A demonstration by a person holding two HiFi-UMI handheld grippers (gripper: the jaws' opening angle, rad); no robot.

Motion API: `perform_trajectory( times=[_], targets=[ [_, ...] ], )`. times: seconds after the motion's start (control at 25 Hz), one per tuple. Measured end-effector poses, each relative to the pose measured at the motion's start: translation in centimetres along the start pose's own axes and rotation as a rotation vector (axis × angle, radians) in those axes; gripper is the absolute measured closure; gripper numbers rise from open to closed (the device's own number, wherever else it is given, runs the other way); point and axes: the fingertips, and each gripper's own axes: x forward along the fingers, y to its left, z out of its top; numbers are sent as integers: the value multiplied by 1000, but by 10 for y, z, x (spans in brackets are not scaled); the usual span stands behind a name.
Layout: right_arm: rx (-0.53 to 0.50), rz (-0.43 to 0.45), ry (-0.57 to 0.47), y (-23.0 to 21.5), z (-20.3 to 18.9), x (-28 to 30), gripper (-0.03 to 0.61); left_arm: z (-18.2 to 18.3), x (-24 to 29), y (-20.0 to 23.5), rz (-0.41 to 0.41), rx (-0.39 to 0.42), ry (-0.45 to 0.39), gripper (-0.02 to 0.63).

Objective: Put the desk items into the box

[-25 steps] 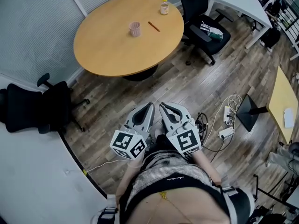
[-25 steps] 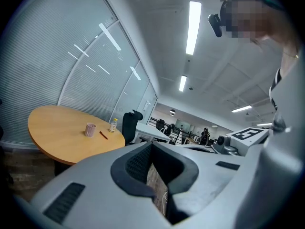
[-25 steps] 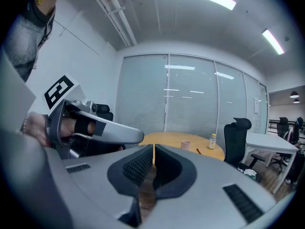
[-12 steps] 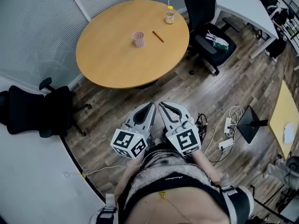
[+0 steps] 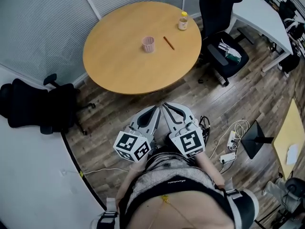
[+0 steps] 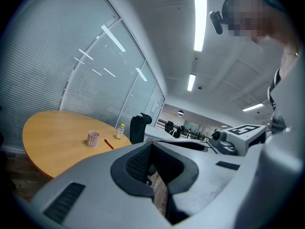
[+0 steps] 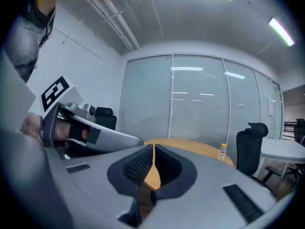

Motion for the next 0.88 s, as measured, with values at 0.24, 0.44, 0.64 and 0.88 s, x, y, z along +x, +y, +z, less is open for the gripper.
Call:
perform_trajectory(
  times=[0.24, 0.44, 0.64, 0.88],
  targets=[
    [-6, 43, -9, -18, 1, 8, 551, 2, 17, 3, 40, -2, -10, 612],
    [-11, 71, -26, -33, 1, 11, 551, 4, 29, 5, 84, -3, -30, 612],
    [-18, 104, -34, -46, -2, 15, 551, 4, 41, 6, 119, -2, -44, 612],
    [-4, 111, -43, -58, -2, 15, 551, 6, 52, 3, 136, -6, -48, 612]
  ],
)
